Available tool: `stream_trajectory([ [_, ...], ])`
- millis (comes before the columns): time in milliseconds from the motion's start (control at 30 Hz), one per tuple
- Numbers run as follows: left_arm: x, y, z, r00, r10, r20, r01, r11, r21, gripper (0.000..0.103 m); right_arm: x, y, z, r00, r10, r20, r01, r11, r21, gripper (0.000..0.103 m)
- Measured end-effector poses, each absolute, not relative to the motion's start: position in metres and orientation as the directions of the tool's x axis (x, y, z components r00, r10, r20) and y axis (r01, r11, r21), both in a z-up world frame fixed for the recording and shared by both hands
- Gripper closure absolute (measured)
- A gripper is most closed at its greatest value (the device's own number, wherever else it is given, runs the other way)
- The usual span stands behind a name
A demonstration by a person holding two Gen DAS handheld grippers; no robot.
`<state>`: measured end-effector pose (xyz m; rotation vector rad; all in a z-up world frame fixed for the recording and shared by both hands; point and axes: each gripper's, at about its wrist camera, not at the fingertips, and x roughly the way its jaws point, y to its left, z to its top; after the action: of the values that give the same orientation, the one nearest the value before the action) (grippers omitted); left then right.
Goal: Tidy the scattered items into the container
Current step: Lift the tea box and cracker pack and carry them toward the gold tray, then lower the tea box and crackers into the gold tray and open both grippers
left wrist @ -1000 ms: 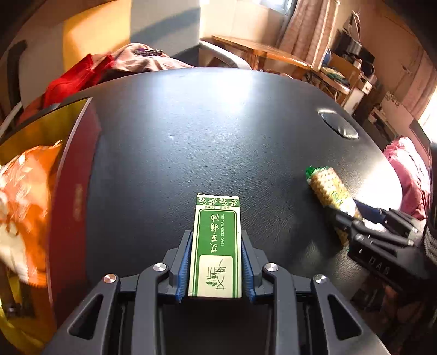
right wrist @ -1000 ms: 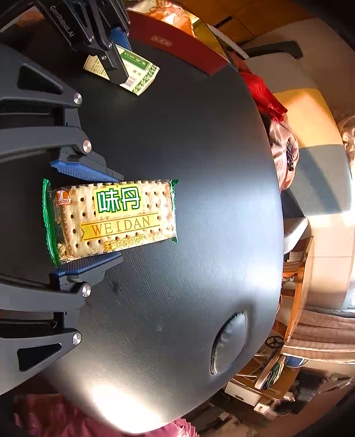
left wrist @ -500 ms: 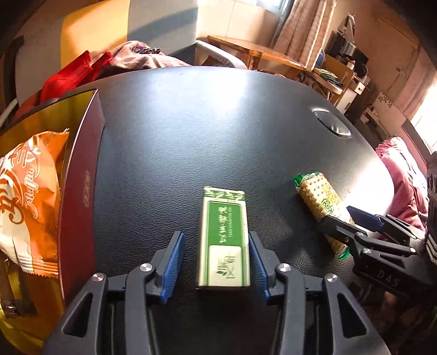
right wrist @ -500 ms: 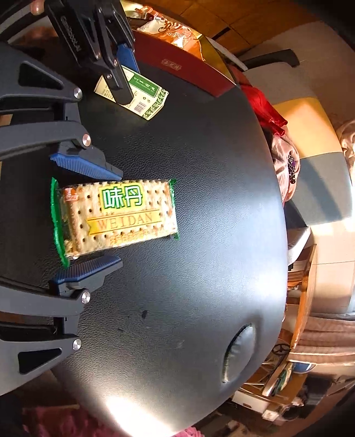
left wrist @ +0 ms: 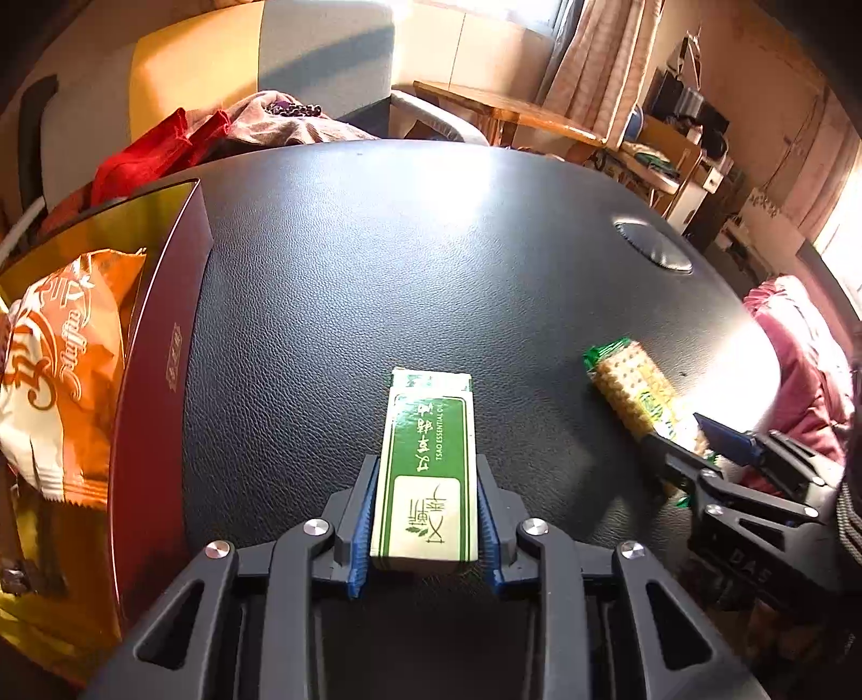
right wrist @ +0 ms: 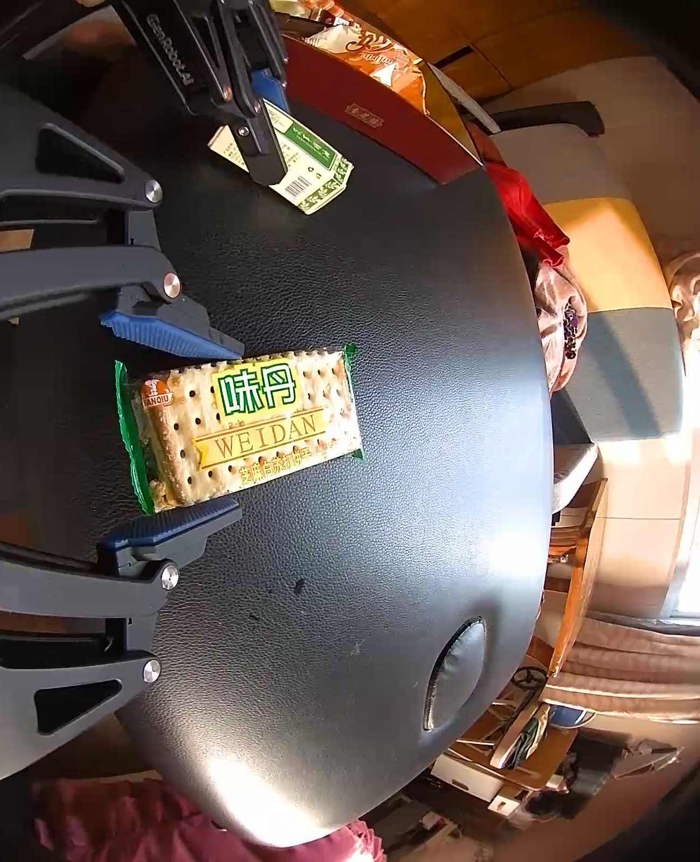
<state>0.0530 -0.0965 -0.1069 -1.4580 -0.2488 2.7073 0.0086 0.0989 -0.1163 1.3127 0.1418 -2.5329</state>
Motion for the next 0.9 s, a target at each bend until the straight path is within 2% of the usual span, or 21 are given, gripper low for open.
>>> stream_trajectory([
  [333,0.061,-0.105,-0.08,-0.618,0.122,-0.777,0.051,-0.98,-0.194,0.072,0.012,0.09,-0.103,-0.548,-0.256,-0.796,0.309,-0.947,0.091,0.051],
  [600,0.082,-0.131,-0.047,-0.69,0.084,-0.719,0.092,-0.975,-0.203,0.072,0.013,0.057,-0.064,-0.587,-0.338,-0.736,0.398,-0.912,0.101,0.052],
  [900,0.112,-0.192,-0.028,-0.729,-0.058,-0.682,0.265,-0.943,-0.203,0.072,0.026,-0.019,-0.024,-0.544,-0.505,-0.671,0.574,-0.807,0.142,0.052],
])
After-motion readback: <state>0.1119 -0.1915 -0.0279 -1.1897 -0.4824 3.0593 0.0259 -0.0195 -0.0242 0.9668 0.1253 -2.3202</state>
